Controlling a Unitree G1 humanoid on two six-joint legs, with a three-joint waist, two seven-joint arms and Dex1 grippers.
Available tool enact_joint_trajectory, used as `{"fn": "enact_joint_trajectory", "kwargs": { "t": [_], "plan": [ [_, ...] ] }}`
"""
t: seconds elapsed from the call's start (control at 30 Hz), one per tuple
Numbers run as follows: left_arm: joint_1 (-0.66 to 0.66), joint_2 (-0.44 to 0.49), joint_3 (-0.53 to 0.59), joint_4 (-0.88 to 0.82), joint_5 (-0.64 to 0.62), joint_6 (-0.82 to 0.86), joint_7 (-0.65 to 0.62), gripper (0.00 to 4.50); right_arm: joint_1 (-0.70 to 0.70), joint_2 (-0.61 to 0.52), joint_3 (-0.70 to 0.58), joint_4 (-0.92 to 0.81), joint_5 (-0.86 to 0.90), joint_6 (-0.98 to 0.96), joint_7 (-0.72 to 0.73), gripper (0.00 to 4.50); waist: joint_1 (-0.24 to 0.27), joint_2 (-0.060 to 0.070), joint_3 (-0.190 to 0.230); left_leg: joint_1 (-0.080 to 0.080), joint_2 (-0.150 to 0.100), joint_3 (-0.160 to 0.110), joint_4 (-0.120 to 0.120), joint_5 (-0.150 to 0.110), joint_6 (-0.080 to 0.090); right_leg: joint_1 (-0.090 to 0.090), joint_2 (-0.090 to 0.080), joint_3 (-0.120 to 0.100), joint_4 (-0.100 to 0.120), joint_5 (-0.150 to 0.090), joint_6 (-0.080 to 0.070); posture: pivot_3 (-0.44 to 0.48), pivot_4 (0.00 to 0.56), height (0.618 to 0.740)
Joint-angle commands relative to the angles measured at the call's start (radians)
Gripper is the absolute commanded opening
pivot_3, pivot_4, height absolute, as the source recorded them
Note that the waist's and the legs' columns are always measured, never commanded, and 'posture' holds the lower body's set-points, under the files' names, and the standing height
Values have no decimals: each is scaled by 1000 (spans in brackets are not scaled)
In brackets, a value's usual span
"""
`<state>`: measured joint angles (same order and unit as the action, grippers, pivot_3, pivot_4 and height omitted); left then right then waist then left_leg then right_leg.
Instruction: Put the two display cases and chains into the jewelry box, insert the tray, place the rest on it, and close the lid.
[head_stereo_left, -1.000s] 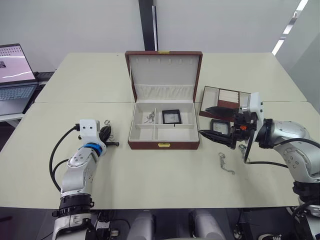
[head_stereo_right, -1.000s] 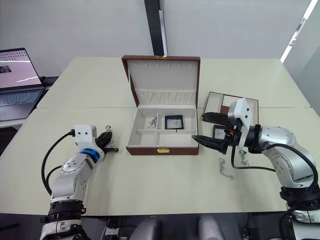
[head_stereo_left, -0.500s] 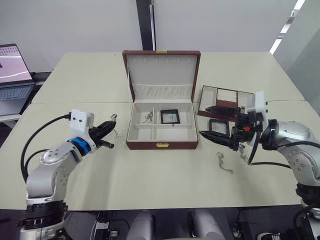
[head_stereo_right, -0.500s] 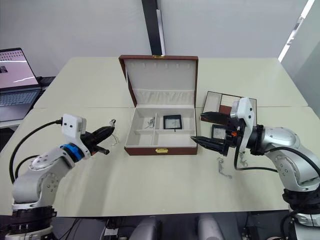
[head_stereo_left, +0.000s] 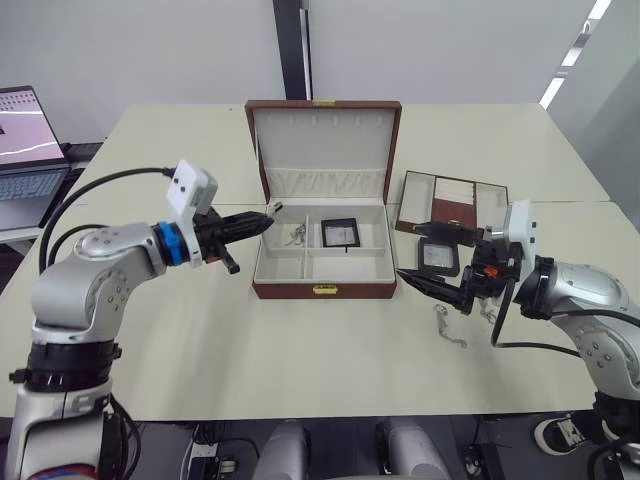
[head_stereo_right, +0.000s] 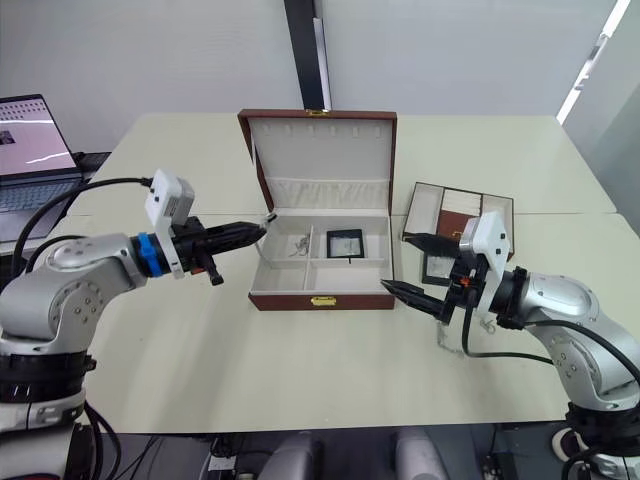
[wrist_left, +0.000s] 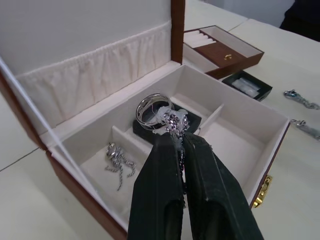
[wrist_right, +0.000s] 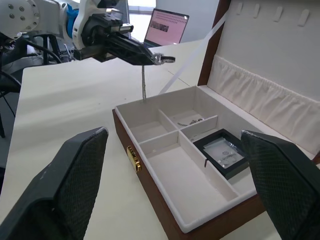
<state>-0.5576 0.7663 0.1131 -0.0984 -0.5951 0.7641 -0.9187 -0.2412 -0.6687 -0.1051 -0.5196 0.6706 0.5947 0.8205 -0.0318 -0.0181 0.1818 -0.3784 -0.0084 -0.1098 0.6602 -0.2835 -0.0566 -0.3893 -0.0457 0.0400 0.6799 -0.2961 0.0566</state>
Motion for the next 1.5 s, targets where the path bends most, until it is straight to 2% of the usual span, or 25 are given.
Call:
{"fn": "enact_joint_trajectory", "kwargs": {
  "t": [0.03,0.53,1.13,1.27,1.5],
  "plan": [
    [-40,25,-30,16,-1,4,-63,10,15,1,-37,-60,14,-15,-31,4500,-3,0,0,0,0,0,0,0,0,0,0,0,0,0,0,0,150,740],
    [-10,29,-133,89,87,-37,-170,10,104,-3,-65,-135,26,-12,-96,4500,-2,0,0,0,0,0,0,0,0,0,1,1,0,0,0,0,150,740],
    [42,23,-121,102,127,-68,-164,10,92,-28,-65,-122,45,-12,-82,4500,-1,0,1,0,1,0,0,0,0,0,0,0,0,0,0,0,150,740],
    [41,17,-109,105,117,-66,-163,1039,88,-28,-64,-115,42,-13,-76,4500,-1,0,0,0,0,0,0,0,0,0,0,0,0,0,0,0,150,740],
    [51,23,-92,106,103,-69,-173,3172,91,-35,-72,-100,38,-18,-60,4500,-1,0,1,0,1,0,0,0,0,0,0,0,0,0,0,0,150,740]
  ]
}}
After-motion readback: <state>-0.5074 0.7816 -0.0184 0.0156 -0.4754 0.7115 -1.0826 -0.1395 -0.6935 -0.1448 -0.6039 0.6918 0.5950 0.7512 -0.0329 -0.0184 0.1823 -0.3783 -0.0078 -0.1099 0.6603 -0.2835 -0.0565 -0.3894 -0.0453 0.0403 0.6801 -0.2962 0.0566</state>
